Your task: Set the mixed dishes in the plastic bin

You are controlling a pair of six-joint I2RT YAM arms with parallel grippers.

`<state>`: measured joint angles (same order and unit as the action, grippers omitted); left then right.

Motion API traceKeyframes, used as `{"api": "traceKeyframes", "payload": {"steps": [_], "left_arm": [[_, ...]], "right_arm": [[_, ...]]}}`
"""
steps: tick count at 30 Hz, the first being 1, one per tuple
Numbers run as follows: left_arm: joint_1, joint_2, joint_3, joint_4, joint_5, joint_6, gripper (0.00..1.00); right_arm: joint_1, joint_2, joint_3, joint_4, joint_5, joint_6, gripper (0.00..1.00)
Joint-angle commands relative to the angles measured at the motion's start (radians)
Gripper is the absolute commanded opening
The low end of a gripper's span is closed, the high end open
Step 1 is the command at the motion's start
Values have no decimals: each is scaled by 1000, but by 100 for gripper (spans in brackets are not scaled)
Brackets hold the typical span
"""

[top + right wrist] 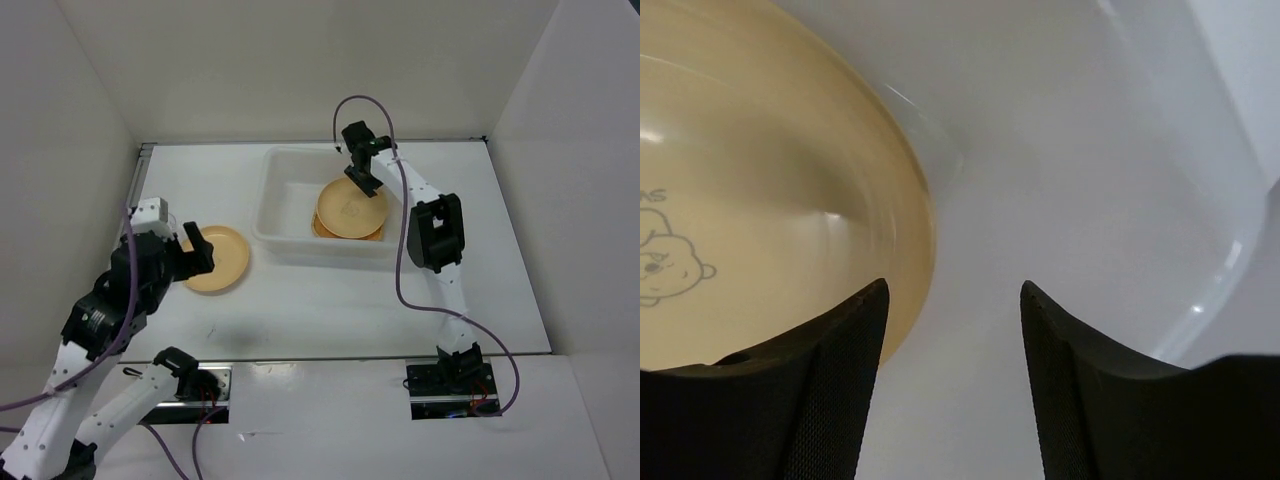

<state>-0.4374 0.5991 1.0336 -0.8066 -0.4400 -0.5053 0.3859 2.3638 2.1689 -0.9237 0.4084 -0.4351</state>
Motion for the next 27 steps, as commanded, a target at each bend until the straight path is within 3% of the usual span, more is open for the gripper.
{"api": "traceKeyframes", "payload": {"steps": [1, 4, 8, 9, 13, 16, 20, 22, 27], "left_arm": [[-3, 115, 31, 18, 80, -30, 100], [-3, 286, 57, -15, 214, -122, 100], [6, 384, 16, 47, 279, -303, 100], [15, 384, -15, 47, 256, -409, 100], [52, 338, -82, 38, 192, -618, 100], [77, 282, -159, 101, 247, -773, 100], [135, 196, -315, 153, 349, -1007, 100], [149, 130, -374, 102, 350, -1132, 100], [167, 25, -394, 4, 245, -1288, 100]], "right_arm": [[22, -168, 69, 34, 35, 22, 61], [33, -320, 57, 34, -31, 41, 66], [33, -556, -234, 32, -201, 64, 68], [33, -608, -309, 54, -212, 64, 76], [33, -909, -755, 112, -208, 79, 91], [-43, -1091, -982, 202, -203, 99, 93], [-125, -1239, -1130, 290, -252, 168, 93], [-136, -1285, -1193, 312, -305, 187, 98], [-162, -1321, -1221, 347, -341, 185, 98]]}}
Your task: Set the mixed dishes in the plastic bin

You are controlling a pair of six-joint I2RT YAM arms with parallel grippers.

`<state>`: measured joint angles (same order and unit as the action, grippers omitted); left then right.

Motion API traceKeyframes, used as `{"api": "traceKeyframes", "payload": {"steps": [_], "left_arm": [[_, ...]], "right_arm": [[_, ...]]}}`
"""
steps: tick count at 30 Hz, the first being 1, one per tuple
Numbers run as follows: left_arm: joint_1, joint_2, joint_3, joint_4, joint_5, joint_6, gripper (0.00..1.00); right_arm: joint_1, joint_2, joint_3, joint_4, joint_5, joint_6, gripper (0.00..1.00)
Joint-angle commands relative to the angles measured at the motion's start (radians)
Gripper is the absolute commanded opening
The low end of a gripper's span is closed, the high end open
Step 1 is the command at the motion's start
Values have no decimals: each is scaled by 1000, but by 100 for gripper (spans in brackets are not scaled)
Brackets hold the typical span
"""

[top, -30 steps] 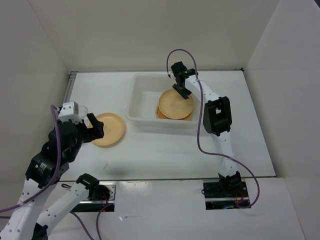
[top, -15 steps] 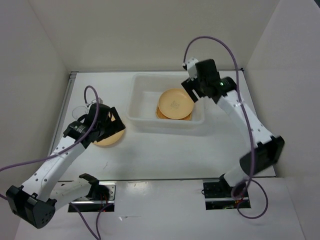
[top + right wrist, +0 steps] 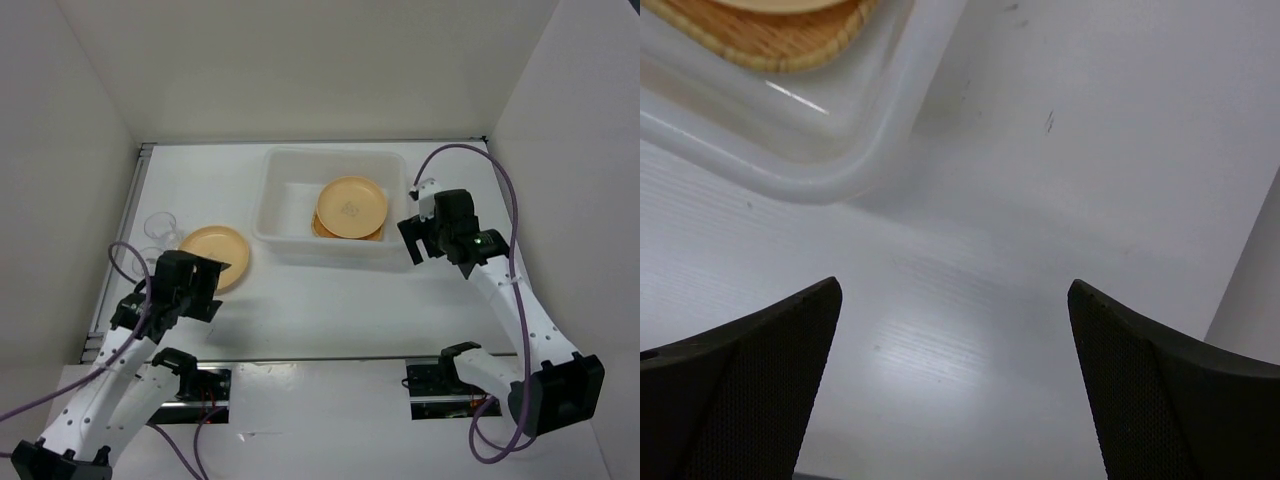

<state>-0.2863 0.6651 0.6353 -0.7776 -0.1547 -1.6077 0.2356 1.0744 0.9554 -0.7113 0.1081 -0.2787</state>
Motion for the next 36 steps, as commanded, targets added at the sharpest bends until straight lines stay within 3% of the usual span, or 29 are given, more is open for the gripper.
{"api": "traceKeyframes", "payload": {"steps": [1, 5, 9, 15, 22, 28, 36], "left_arm": [[16, -41, -9, -40, -40, -211, 100], [35, 22, -77, -17, 4, -329, 100], [56, 118, -112, 32, 26, -343, 100], [144, 345, -19, 63, 37, -267, 100], [187, 594, 131, 92, 37, -193, 100], [187, 642, 127, 87, 46, -193, 100], [187, 663, 89, 106, 55, -193, 98]], "right_arm": [[-22, -31, -23, 147, -41, 29, 98], [-35, -44, -63, 205, -85, 29, 98], [-45, -79, -76, 205, -75, 29, 98], [-45, -146, -67, 194, -54, 29, 98], [-56, -439, -171, 227, -137, -65, 98], [-56, -625, -265, 243, -68, -120, 98], [-65, -585, -277, 274, -7, -85, 98]]}}
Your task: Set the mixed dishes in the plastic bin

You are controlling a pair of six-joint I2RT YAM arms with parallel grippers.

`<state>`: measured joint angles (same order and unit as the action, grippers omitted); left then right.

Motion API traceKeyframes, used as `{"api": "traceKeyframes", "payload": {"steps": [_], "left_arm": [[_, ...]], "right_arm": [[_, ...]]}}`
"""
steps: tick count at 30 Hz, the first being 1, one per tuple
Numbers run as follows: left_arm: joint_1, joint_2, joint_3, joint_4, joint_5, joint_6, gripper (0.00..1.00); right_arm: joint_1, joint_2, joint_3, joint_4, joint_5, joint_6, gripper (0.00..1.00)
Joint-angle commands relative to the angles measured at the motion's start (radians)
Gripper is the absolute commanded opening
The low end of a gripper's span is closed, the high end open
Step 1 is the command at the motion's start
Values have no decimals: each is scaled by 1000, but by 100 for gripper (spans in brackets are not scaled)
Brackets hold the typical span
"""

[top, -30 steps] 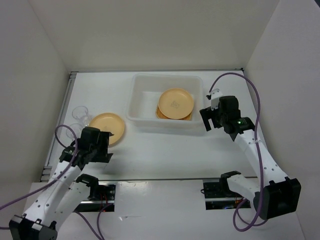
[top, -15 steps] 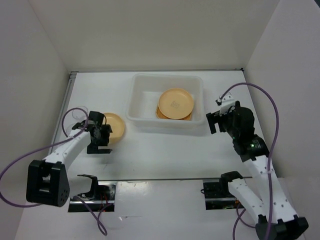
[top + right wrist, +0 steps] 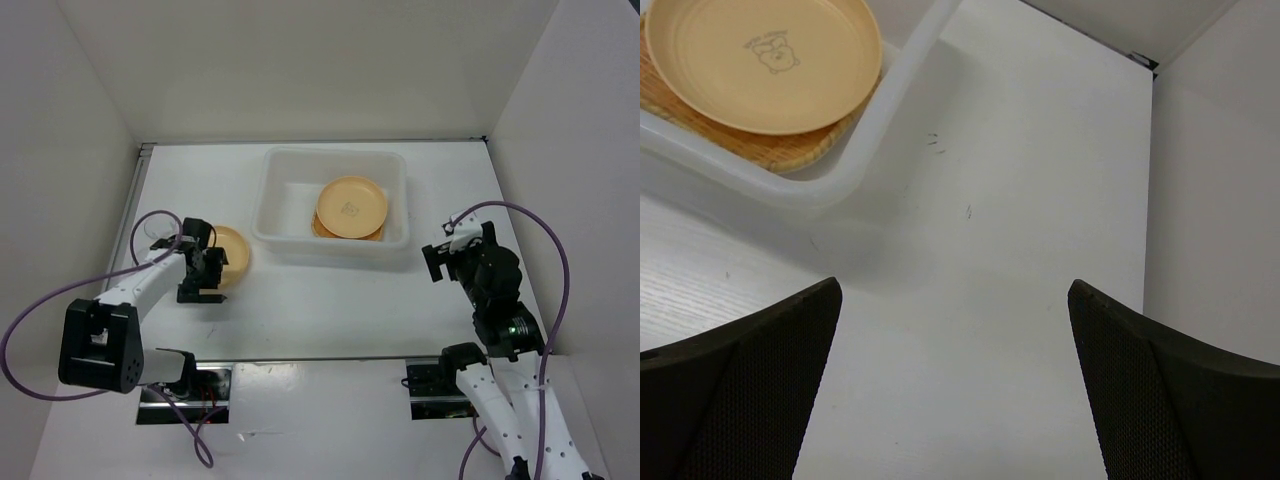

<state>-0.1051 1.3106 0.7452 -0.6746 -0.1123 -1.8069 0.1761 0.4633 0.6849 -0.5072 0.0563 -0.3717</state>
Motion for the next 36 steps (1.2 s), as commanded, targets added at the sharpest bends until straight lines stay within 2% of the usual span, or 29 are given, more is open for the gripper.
{"api": "traceKeyframes", "payload": {"steps": [1, 9, 13, 14, 18, 21, 22, 30, 36], "left_arm": [[5, 27, -21, 15, 13, 6, 96], [5, 102, -41, 72, 53, 24, 81], [5, 127, -41, 105, 79, 24, 60], [5, 136, -41, 106, 79, 24, 46], [5, 154, -41, 115, 88, 24, 20], [5, 154, -41, 124, 99, 35, 9], [5, 145, -41, 124, 99, 46, 0], [-15, 108, 49, 57, 62, 57, 0], [-15, 41, 135, -2, -26, 57, 0]], "right_arm": [[-6, 26, -7, 79, 45, 8, 98], [14, 26, -7, 79, 45, 17, 98], [14, 17, -7, 88, 70, 17, 98], [14, 17, -7, 88, 70, 17, 98], [14, 17, -7, 88, 70, 17, 98], [14, 17, -7, 88, 70, 17, 98], [14, 17, -7, 88, 70, 17, 98], [14, 17, -7, 88, 70, 17, 98], [14, 17, -16, 88, 70, 17, 98]]}}
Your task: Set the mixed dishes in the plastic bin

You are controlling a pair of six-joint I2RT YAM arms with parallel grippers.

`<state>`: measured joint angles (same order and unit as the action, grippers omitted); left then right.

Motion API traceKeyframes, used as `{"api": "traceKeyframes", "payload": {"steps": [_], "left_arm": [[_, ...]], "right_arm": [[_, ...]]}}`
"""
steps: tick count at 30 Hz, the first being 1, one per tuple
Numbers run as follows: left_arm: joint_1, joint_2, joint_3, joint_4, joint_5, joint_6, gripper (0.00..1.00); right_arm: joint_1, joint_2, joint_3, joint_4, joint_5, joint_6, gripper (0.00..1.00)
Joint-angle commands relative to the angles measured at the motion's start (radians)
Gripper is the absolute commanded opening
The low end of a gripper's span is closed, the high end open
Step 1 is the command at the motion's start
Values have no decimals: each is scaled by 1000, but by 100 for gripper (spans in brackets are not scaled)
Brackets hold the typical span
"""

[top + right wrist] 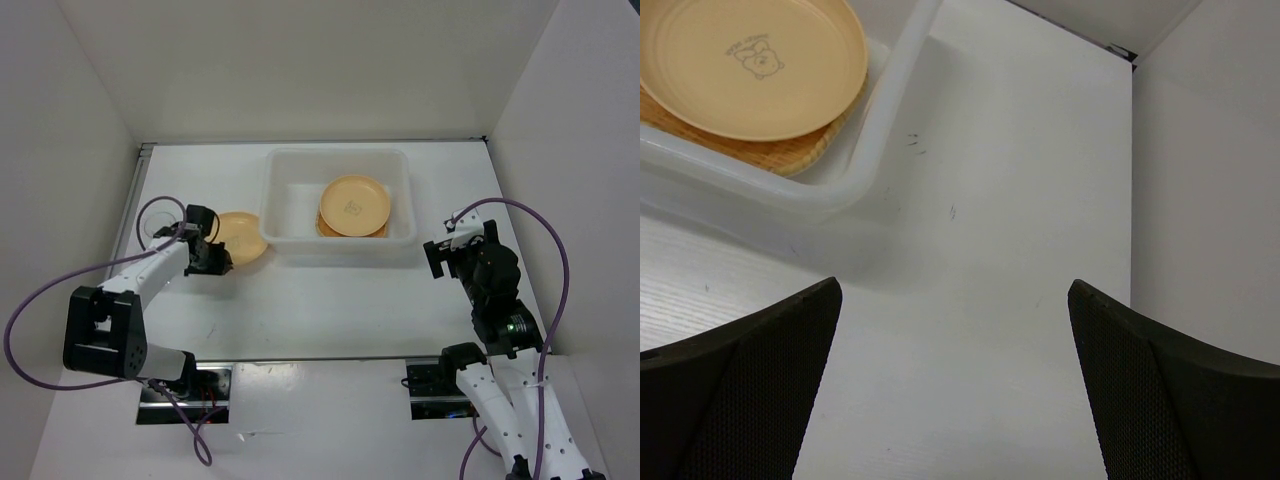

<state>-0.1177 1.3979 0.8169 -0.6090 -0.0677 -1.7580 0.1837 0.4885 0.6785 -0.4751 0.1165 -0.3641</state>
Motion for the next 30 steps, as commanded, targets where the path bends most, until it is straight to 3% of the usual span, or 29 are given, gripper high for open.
{"api": "traceKeyframes", "payload": {"steps": [1, 19, 23, 27, 30], "left_arm": [[-2, -57, 80, -87, -84, 8, 0], [41, -68, 369, -173, -297, 150, 0], [41, -28, 484, -138, -285, 251, 0], [20, -2, 591, -43, -232, 450, 0], [0, 61, 660, 47, -137, 576, 0]], "right_arm": [[7, -8, -10, 56, 9, 10, 98], [7, 1, -10, 56, 0, 1, 98], [7, 10, -10, 56, 0, 1, 98], [7, 10, -10, 56, 0, 1, 98], [7, 10, -10, 56, 0, 1, 98]]}}
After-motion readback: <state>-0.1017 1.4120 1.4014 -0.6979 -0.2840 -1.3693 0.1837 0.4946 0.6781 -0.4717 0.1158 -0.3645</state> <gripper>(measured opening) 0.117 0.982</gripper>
